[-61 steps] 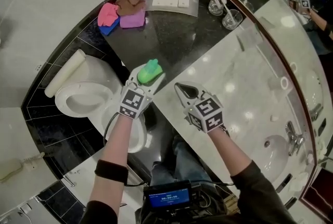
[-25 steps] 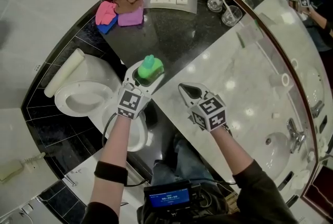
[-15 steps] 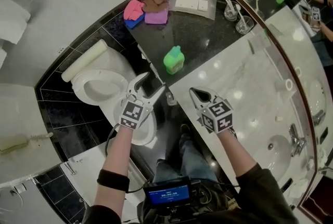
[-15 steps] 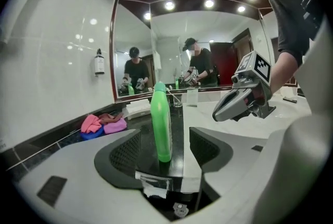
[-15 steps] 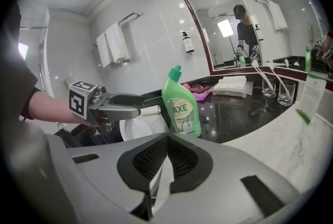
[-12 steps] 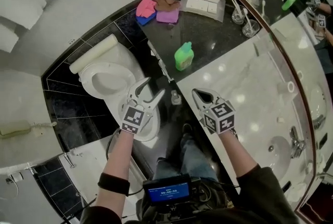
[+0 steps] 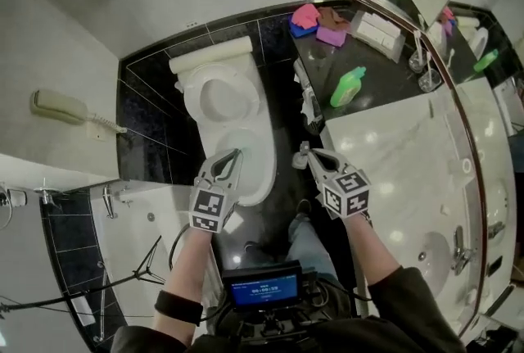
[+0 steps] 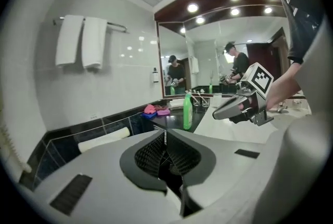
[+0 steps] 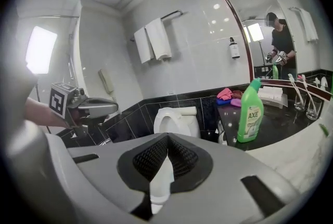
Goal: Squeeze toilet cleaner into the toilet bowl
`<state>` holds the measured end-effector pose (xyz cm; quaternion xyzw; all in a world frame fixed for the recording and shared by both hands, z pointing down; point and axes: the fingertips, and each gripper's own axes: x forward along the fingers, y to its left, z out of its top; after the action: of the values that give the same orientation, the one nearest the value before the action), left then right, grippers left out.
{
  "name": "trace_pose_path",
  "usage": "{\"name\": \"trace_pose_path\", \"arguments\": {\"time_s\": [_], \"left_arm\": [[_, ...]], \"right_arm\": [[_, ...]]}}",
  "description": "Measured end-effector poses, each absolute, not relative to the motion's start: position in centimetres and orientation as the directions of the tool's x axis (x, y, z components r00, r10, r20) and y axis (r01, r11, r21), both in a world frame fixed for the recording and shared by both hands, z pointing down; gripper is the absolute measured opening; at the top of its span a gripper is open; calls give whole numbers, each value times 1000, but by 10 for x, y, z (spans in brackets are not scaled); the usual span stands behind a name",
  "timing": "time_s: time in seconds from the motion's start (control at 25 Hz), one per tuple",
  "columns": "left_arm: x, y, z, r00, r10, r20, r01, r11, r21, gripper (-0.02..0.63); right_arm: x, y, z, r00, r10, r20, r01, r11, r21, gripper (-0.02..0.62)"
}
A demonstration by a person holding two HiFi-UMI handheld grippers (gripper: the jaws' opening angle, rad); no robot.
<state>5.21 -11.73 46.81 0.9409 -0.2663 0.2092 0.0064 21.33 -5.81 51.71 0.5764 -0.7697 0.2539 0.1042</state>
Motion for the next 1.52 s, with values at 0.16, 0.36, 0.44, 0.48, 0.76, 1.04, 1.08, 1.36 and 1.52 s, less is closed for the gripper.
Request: {"name": "trace_pose_path", "arguments": {"time_s": [0.16, 0.36, 0.44, 0.48, 0.76, 1.04, 1.08, 1.36, 1.52], "left_arm": [[-17, -111, 459, 680, -599, 422, -631, -772, -79, 0], [-77, -98, 453, 632, -647, 427, -704, -710, -33, 0], [-98, -95, 456, 609, -663, 435, -728, -685, -27, 0], [-108, -94, 458, 598, -671, 438, -739, -674, -24, 0], [-155, -84, 466, 565, -693, 448, -780, -626, 14, 0], [-170, -79, 466, 556, -703, 444, -791, -612, 21, 0], [-170, -78, 465, 557, -703, 443, -791, -611, 25, 0], [-175, -75, 467, 548, -708, 445, -797, -603, 22, 0], [-179, -73, 468, 542, -711, 448, -803, -595, 27, 0]], "right_arm": [[167, -56, 505, -350, -823, 447, -933, 262, -249, 3], [121, -51, 497, -381, -806, 453, -924, 314, -218, 3], [108, -48, 496, -384, -804, 453, -923, 322, -211, 3], [103, -47, 497, -384, -804, 453, -923, 324, -208, 3], [73, -35, 492, -388, -804, 450, -922, 330, -204, 3], [68, -28, 494, -361, -808, 466, -932, 308, -189, 3], [67, -27, 494, -361, -805, 470, -932, 310, -187, 3], [68, -25, 500, -357, -801, 481, -934, 317, -165, 3], [59, -25, 493, -373, -794, 481, -928, 335, -166, 3]]}}
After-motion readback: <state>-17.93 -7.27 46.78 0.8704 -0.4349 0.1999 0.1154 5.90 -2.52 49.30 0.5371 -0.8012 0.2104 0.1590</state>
